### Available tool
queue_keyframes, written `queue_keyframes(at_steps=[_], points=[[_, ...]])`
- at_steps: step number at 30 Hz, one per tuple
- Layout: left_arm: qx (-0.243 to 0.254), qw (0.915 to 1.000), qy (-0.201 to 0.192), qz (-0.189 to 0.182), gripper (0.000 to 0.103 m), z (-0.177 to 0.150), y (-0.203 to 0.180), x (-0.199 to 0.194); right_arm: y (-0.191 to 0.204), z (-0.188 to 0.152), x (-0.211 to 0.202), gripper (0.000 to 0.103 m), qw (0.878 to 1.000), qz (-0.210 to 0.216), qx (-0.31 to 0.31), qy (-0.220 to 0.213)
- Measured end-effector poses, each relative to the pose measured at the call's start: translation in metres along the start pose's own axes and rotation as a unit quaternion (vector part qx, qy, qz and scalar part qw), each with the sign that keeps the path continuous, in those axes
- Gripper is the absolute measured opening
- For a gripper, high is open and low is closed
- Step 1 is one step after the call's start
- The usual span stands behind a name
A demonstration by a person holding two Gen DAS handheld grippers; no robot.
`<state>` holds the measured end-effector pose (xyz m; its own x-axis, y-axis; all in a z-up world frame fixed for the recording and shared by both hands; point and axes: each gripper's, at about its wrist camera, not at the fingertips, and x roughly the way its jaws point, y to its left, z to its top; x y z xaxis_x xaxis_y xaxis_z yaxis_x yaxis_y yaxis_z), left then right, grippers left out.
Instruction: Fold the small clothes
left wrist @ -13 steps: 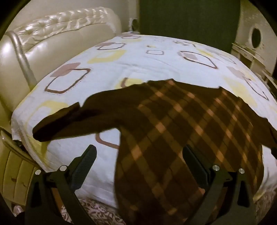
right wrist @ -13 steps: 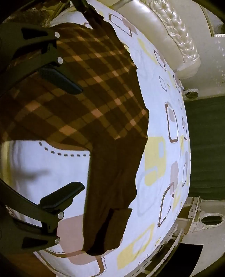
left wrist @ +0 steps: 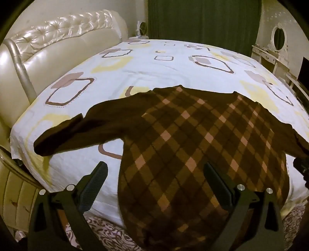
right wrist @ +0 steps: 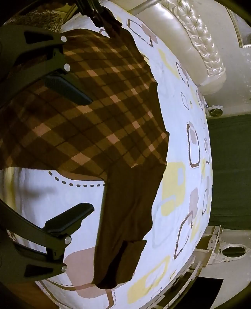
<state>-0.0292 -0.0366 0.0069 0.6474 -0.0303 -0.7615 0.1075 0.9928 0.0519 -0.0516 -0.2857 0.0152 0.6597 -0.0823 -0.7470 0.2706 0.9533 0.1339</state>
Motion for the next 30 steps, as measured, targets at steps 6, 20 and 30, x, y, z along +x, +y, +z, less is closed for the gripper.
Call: queue_keyframes(at_steps=[6,20,30], points=[[-0.004,0.9999,0.004,-0.015,0.099,-0.003,0.010,0.004,0.002,-0.001,0.003,0.101,1.000,0.000,-0.005,0.006],[-0.004,0.9997,0.005,-0.024,0.099,-0.005,0.013,0.003,0.004,-0.005,0.007,0.101,1.000,0.003,-0.009,0.012],[-0.001,0.9996,0.001,-0.027,0.099,-0.005,0.010,0.000,0.006,-0.005,0.008,0.101,1.000,0.005,-0.011,0.012]])
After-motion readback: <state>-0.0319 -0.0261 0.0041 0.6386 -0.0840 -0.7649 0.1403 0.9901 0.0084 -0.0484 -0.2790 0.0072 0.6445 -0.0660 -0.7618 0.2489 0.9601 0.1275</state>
